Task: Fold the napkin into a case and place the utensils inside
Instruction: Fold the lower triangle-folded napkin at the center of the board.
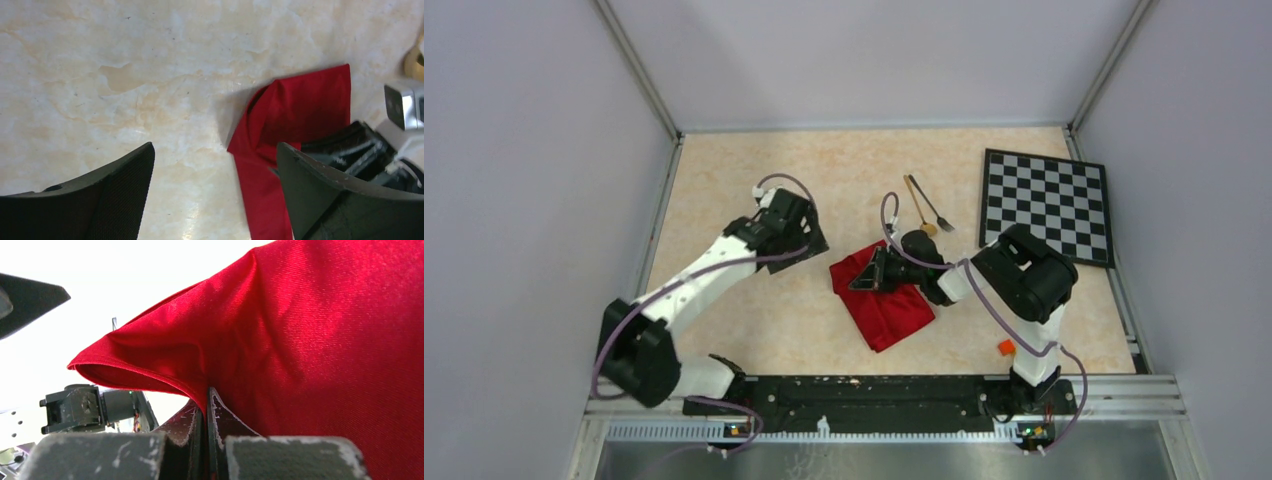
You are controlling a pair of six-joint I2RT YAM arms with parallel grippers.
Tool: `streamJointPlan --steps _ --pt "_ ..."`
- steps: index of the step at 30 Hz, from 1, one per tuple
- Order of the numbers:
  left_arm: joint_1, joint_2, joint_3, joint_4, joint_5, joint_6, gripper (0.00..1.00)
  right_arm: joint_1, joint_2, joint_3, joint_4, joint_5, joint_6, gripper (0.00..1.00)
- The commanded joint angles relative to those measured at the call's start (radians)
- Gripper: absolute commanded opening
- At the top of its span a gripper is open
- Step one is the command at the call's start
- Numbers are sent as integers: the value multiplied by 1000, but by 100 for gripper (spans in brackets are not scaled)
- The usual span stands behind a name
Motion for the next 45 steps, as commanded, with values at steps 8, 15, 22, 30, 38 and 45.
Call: streamJointPlan --steps 8,15,22,30,38,45 --pt "58 -269 -417 537 357 146 36 -36 46 114 -67 -59 -16 0" --pt "79 -125 -397 609 446 154 13 -47 43 128 -95 -68 -30 0" --pt "80 16 -320 686 559 130 9 -46 48 159 -121 -87 -48 0" --pt "82 85 -275 701 552 102 9 -47 13 211 -276 -69 -145 3" --pt "82 200 -229 779 580 93 7 -53 -26 234 -375 -47 -200 6" --pt "83 295 -192 834 608 112 7 -53 -79 236 -458 5 -258 10"
